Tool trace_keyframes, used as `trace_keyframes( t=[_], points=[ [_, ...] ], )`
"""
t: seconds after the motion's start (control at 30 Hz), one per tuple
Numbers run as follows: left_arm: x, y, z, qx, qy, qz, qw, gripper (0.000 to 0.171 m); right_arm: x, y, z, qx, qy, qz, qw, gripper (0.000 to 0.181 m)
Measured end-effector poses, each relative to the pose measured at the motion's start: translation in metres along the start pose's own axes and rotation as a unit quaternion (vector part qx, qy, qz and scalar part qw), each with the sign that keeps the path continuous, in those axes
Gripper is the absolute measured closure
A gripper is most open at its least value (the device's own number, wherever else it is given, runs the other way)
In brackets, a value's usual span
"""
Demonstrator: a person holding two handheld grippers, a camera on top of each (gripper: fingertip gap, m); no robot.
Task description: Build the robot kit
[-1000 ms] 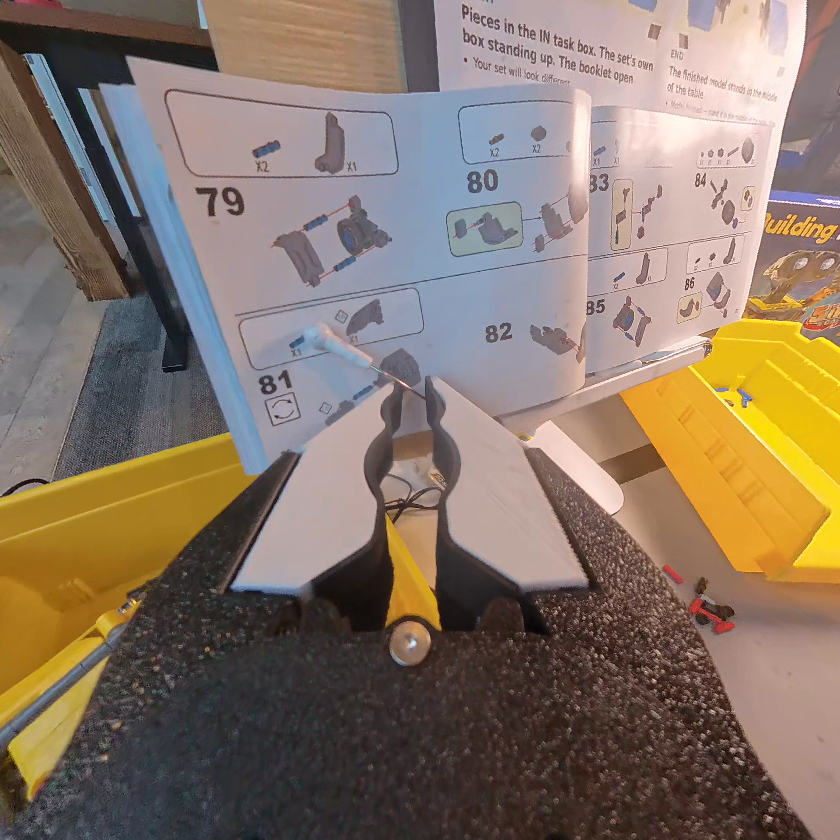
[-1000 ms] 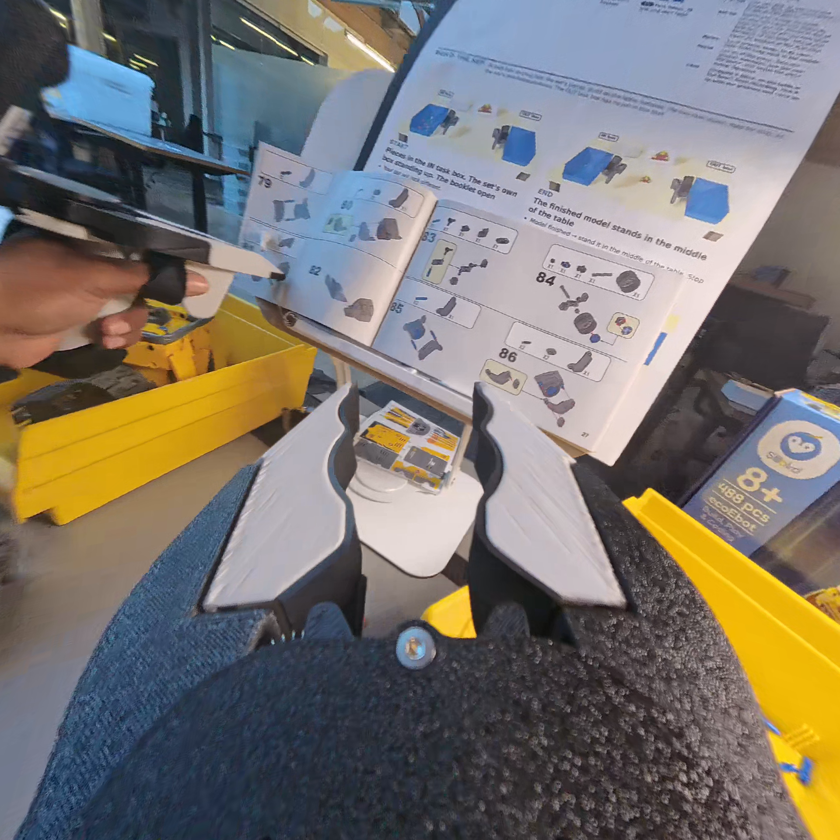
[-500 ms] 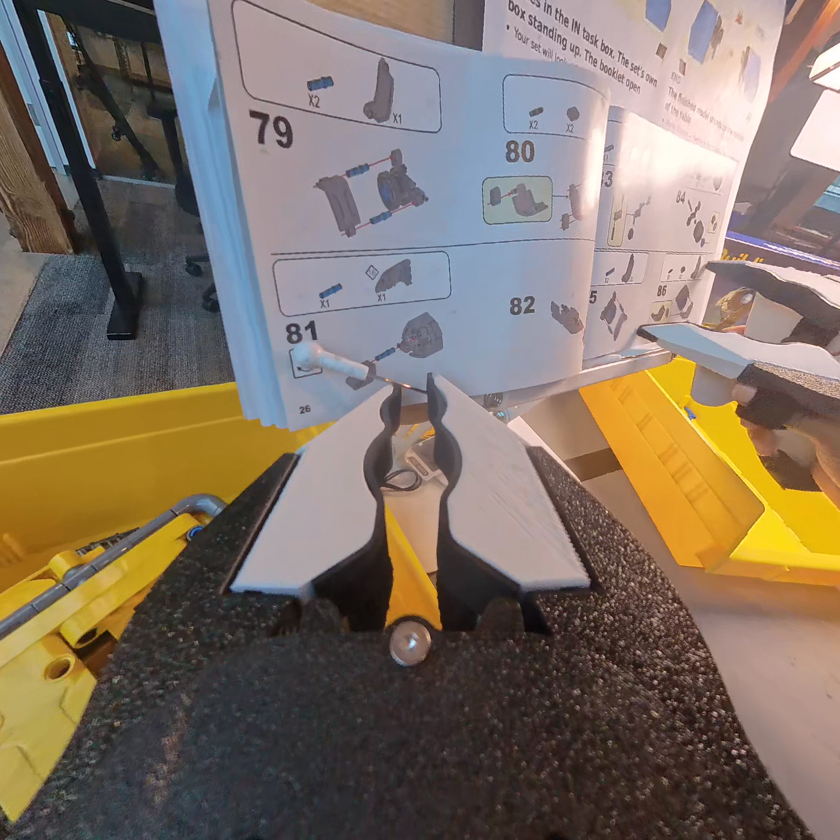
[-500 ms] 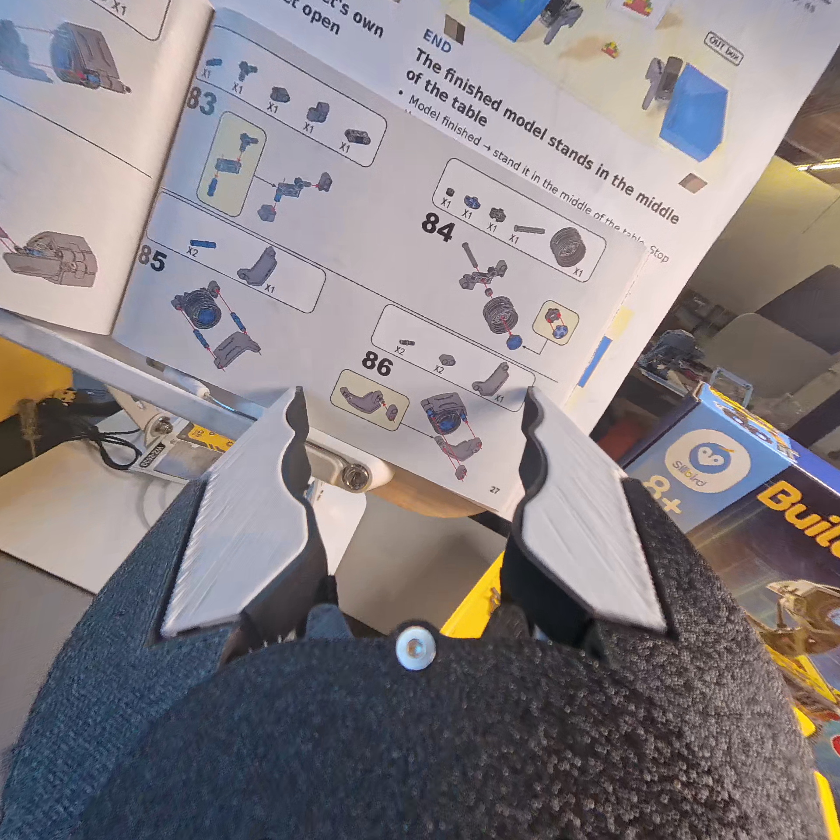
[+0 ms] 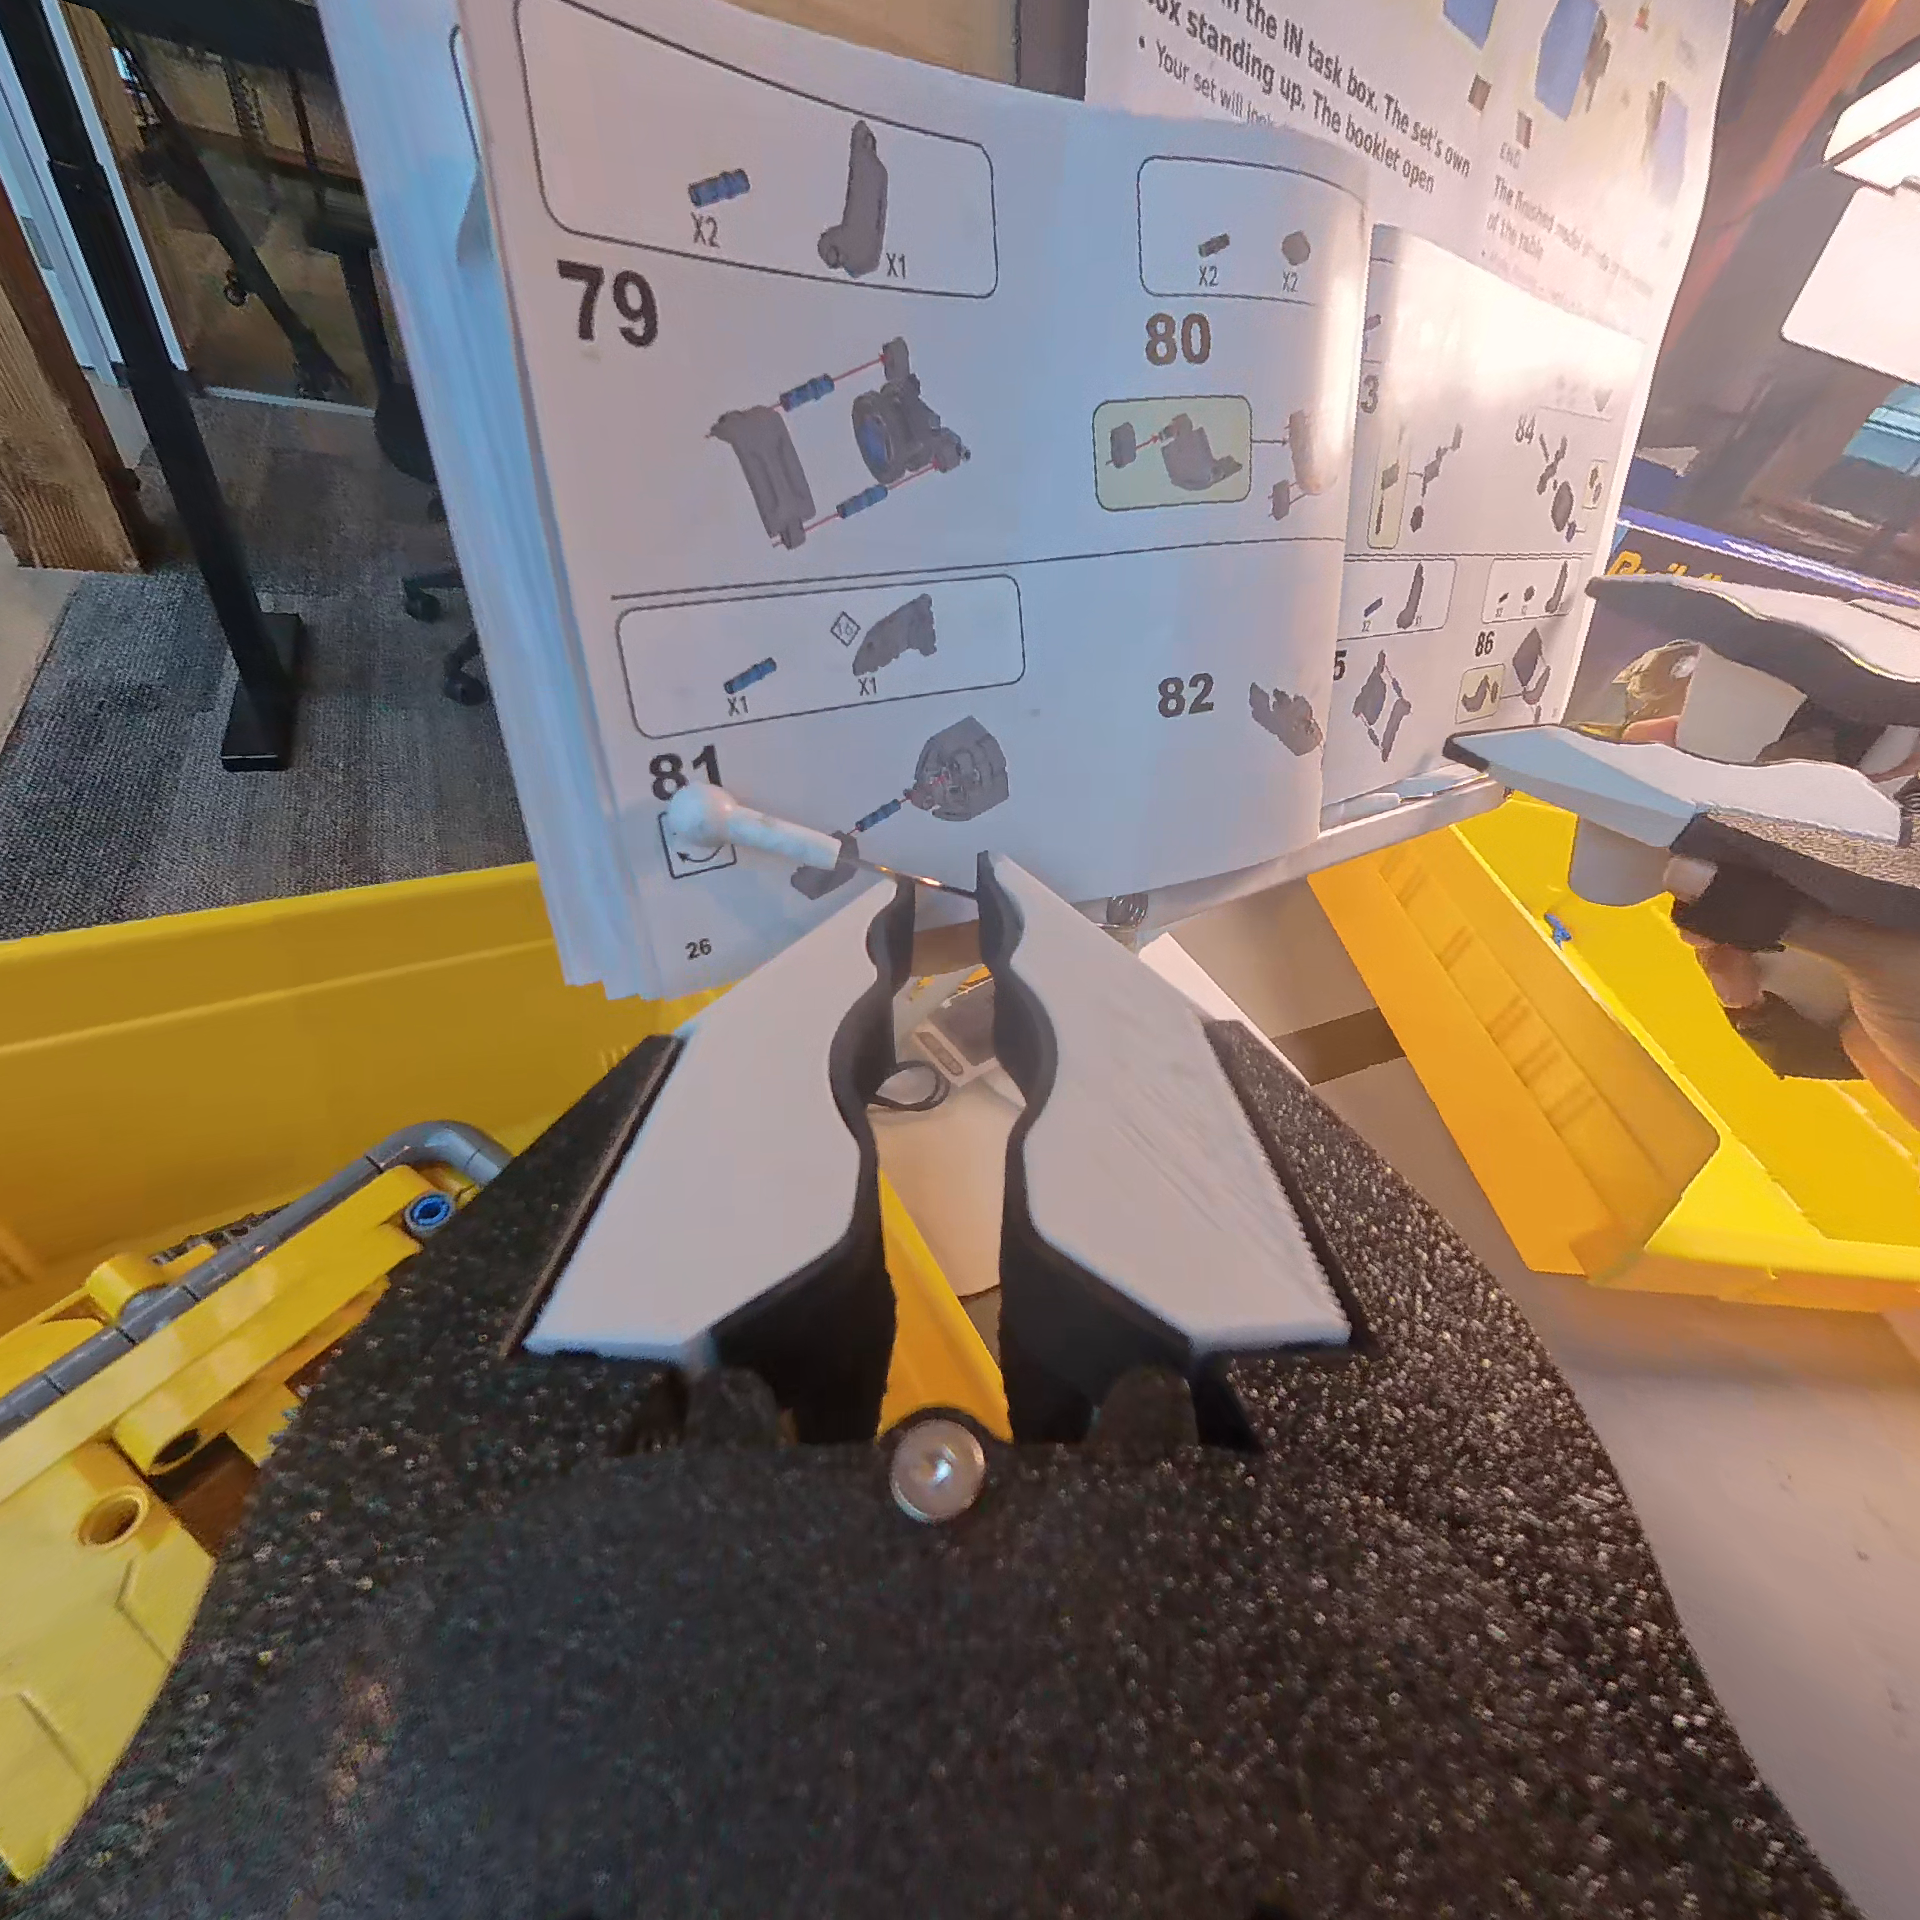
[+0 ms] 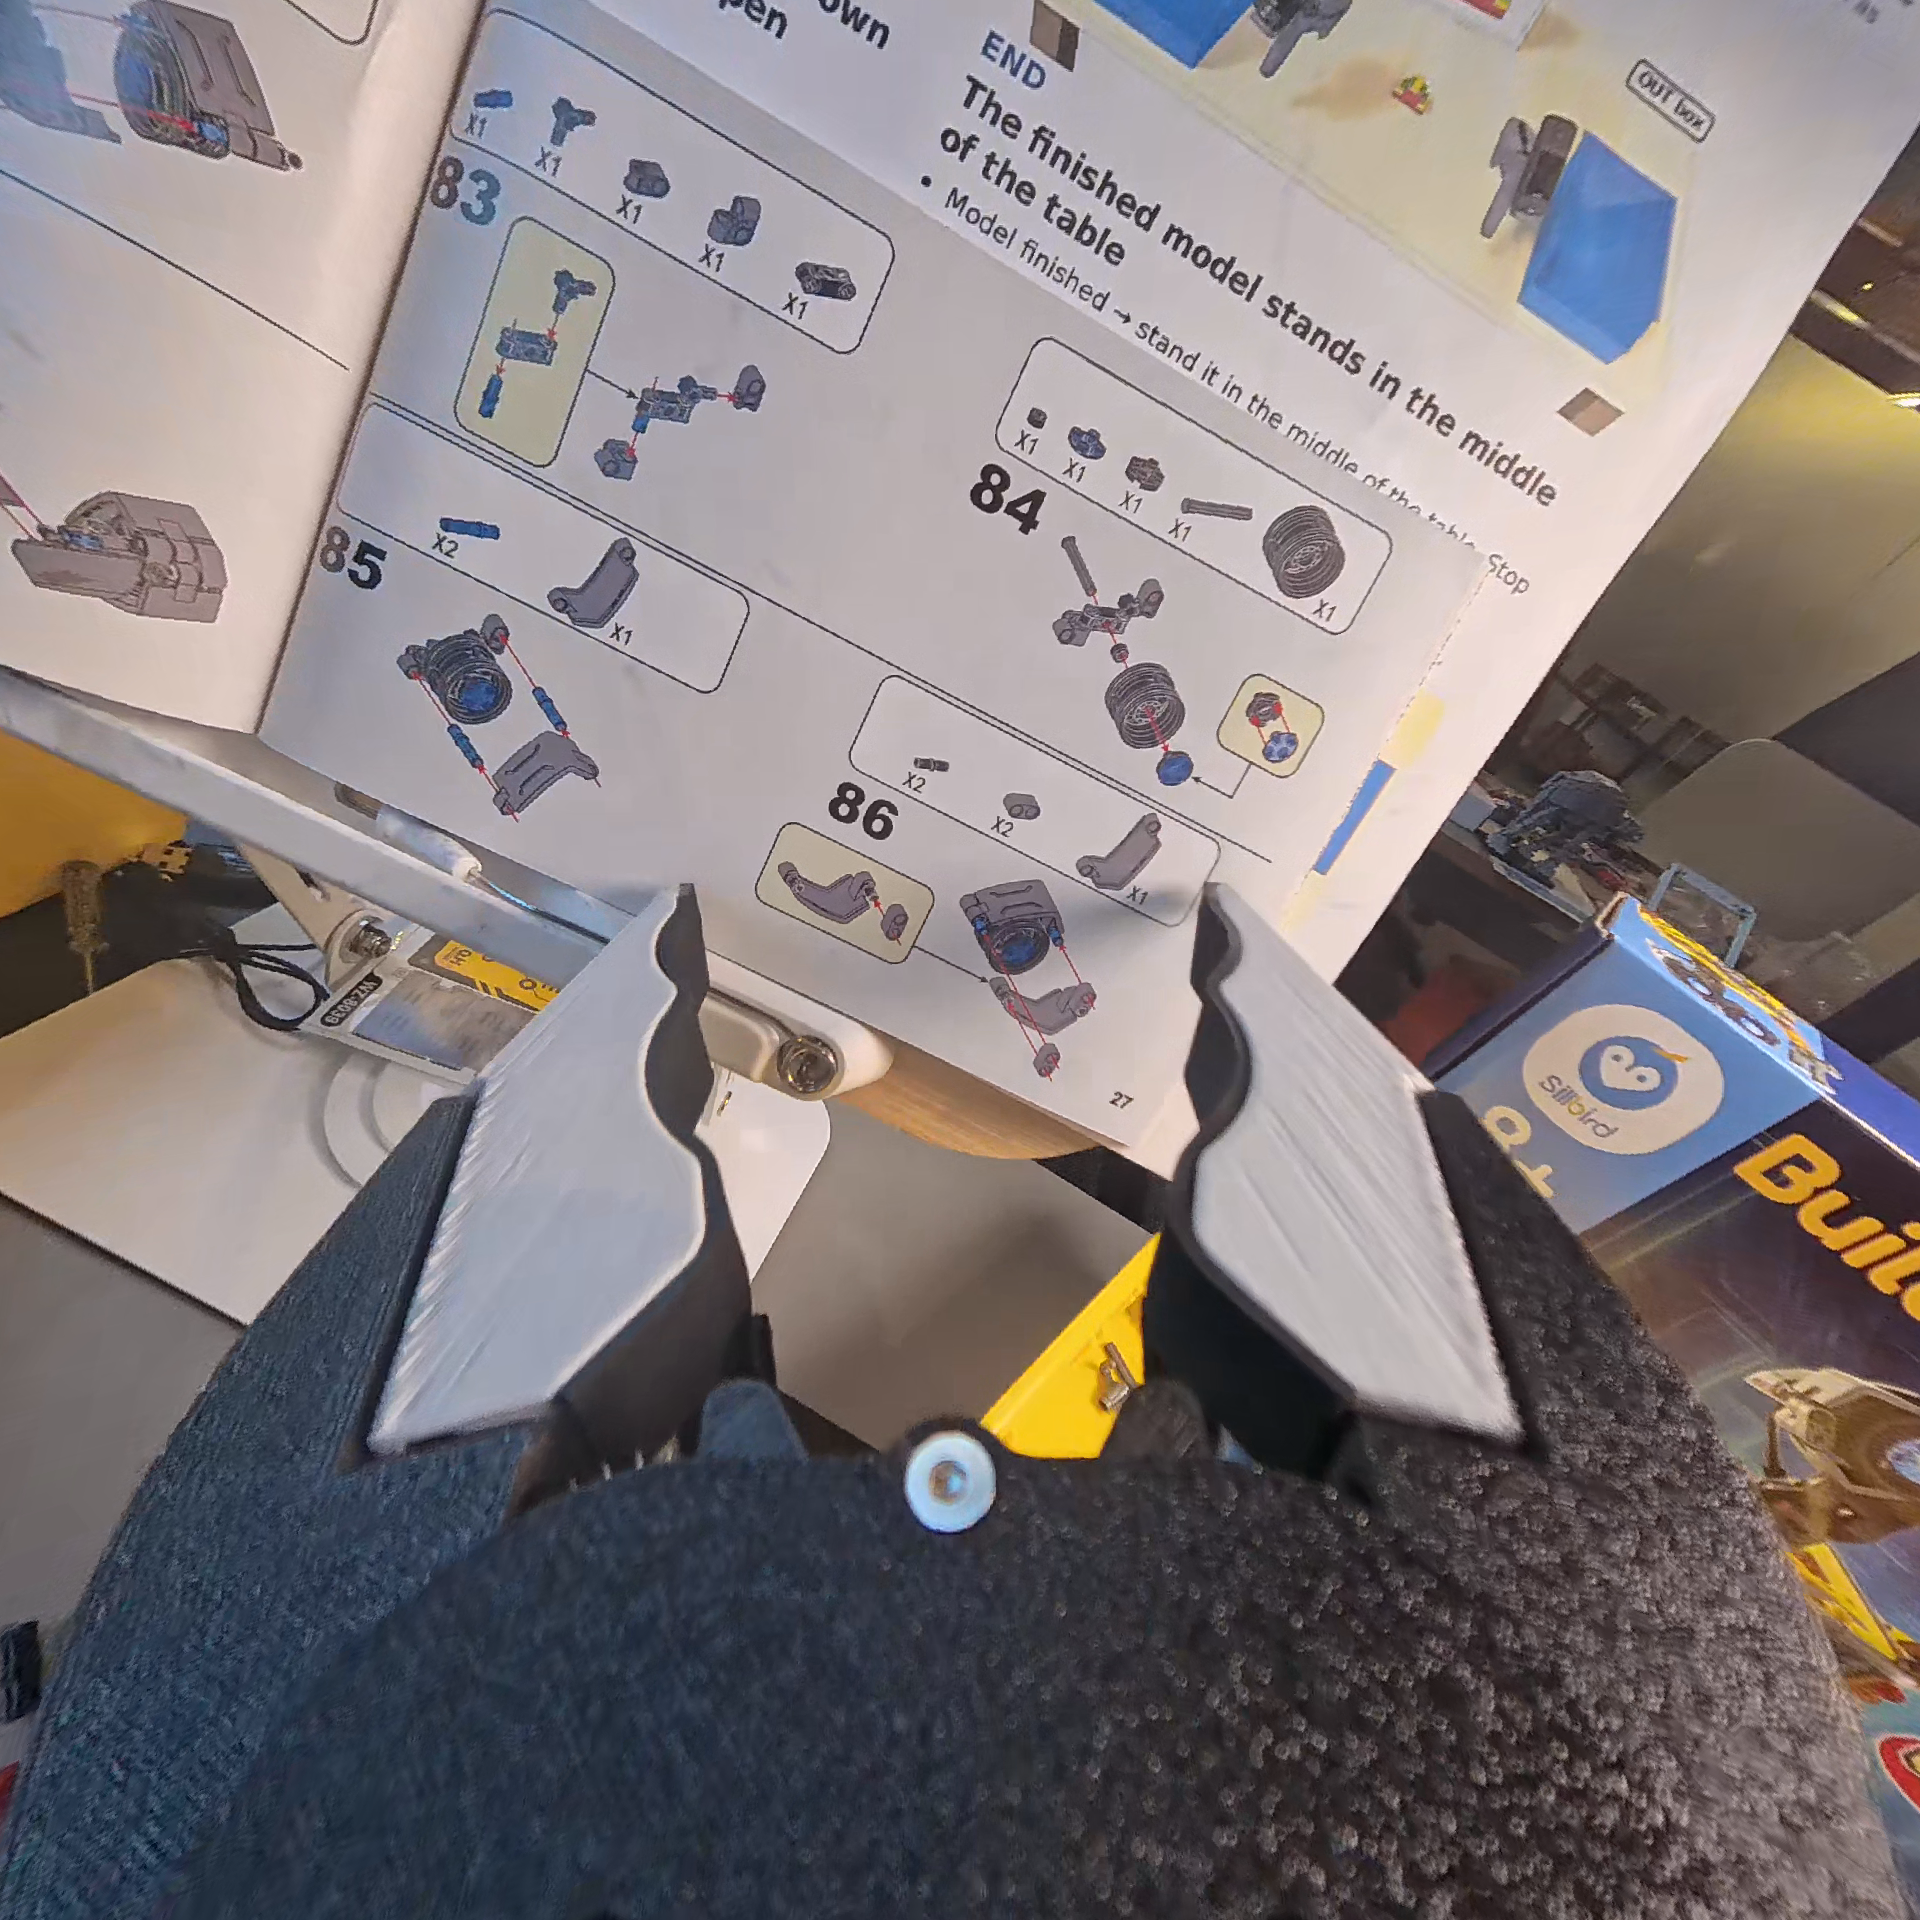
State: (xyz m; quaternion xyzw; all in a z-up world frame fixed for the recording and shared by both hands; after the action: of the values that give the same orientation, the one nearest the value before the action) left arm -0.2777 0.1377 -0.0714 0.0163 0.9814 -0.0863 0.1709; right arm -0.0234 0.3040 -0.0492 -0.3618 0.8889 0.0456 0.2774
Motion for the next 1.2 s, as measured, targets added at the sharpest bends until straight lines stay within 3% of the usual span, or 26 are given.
trace_keyframes(
  t=[0.2, 0.47, 0.6, 0.77, 0.97, 1.2],
  points=[
    [0.000, 0.000, 0.001, -0.005, 0.000, -0.003, 1.000, 0.160, 0.002, 0.007, -0.002, 0.014, 0.018, -0.018, 1.000, 0.072],
    [0.000, -0.001, 0.005, -0.006, -0.027, -0.004, 1.000, 0.159, 0.007, 0.006, -0.002, 0.010, 0.020, -0.020, 1.000, 0.085],
    [0.000, -0.002, 0.007, -0.003, -0.037, -0.001, 0.999, 0.159, 0.010, 0.003, -0.002, 0.007, -0.001, -0.029, 1.000, 0.105],
    [0.001, -0.003, 0.008, 0.004, -0.068, 0.005, 0.998, 0.159, 0.007, -0.001, -0.004, -0.005, -0.013, -0.052, 0.999, 0.113],
    [0.002, -0.003, 0.010, 0.005, -0.079, 0.011, 0.997, 0.159, -0.013, -0.001, -0.010, -0.046, 0.014, -0.025, 0.999, 0.077],
    [0.003, -0.001, 0.007, 0.012, -0.064, 0.014, 0.998, 0.159, -0.013, 0.008, -0.007, -0.036, 0.016, -0.038, 0.998, 0.075]
  ],
)
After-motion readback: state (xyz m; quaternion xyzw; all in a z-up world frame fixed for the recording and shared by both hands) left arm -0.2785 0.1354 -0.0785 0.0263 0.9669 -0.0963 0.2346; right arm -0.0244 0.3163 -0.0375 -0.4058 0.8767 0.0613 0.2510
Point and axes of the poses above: each gripper's, where its closed fingertips meet, y out along the fingers, z out of its underside, x = y × z across the jaws, the point moved 9 cm from there along -y, back along the fingers, and after that the axes turned 7 degrees about -y, right-handed, at the moved point
